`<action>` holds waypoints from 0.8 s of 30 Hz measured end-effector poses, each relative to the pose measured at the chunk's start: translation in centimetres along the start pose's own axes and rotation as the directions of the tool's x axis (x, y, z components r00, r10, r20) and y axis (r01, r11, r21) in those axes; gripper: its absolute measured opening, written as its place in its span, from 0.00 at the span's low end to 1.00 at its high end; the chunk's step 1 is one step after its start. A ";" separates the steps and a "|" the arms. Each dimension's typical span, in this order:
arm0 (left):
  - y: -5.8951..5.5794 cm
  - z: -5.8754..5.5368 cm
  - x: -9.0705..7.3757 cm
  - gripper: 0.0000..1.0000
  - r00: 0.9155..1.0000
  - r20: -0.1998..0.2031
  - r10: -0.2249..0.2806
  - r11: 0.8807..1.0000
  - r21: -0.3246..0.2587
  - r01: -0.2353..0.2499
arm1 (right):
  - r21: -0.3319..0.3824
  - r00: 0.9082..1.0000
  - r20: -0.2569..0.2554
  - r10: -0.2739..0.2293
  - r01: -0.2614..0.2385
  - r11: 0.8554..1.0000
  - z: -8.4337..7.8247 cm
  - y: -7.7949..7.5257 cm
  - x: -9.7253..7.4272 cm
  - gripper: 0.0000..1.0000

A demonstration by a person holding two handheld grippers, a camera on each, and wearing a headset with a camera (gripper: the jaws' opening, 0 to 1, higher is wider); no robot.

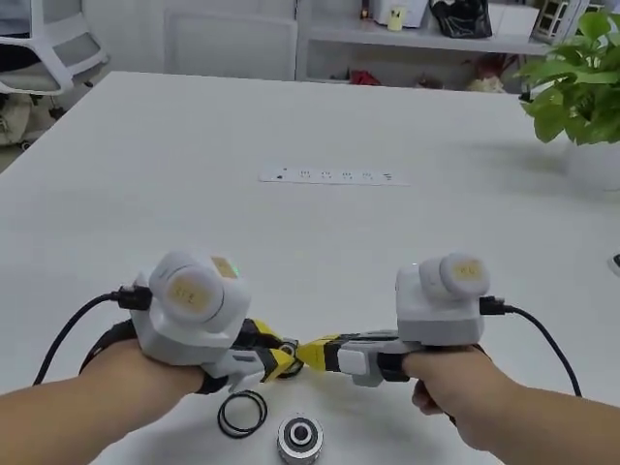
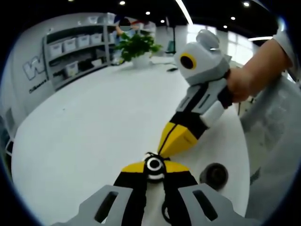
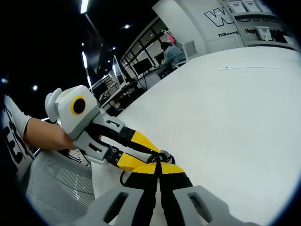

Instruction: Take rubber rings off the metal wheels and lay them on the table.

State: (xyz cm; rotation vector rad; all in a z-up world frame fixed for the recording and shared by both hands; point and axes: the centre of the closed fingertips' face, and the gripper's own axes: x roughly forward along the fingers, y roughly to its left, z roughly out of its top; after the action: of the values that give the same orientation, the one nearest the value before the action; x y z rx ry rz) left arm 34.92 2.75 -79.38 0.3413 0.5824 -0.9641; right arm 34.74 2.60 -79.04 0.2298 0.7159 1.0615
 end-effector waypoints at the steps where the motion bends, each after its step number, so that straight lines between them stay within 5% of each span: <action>1: 0.0 0.0 0.0 0.13 1.000 0.000 -0.001 1.000 0.001 0.001 | -0.001 1.000 0.000 0.002 -0.002 1.000 0.0 0.0 0.0 0.00; 24: -0.3 0.2 0.1 0.13 1.000 0.008 -0.009 1.000 0.008 0.009 | 0.011 0.999 0.009 0.044 -0.044 0.999 0.3 0.7 -0.3 0.00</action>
State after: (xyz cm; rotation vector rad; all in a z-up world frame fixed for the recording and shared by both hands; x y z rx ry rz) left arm 34.75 2.39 -79.31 0.3416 0.5736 -0.9766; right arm 34.34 2.71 -78.38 0.2612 0.7118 1.0977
